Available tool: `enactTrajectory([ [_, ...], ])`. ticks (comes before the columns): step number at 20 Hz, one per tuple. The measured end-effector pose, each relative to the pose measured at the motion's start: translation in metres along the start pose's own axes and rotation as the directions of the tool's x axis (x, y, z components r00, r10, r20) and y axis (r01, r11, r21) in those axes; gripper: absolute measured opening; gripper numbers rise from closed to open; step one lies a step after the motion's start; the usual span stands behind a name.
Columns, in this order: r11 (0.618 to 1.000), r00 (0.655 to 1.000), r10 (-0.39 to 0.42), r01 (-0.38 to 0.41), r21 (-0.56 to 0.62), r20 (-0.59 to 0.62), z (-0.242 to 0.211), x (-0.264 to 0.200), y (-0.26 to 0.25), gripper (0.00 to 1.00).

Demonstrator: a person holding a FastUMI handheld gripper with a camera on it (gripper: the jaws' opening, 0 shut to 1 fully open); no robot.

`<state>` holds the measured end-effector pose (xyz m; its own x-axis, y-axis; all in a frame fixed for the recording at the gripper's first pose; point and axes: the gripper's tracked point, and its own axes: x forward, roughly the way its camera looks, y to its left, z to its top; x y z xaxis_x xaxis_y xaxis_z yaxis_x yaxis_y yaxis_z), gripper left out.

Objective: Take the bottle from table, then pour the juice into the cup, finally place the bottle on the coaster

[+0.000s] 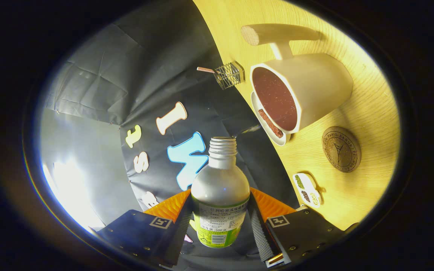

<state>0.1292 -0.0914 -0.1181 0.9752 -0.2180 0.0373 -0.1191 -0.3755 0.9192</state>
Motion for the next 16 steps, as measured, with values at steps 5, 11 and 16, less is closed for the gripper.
enactTrajectory([
  [5,1.0,1.0,-0.002,0.002,-0.014,0.015,0.01,-0.005,-0.004,0.77],
  [11,1.0,1.0,-0.01,0.011,-0.029,0.021,0.014,-0.005,-0.009,0.77],
  [16,0.999,1.0,-0.016,0.016,-0.04,0.015,0.014,-0.008,-0.014,0.77],
])
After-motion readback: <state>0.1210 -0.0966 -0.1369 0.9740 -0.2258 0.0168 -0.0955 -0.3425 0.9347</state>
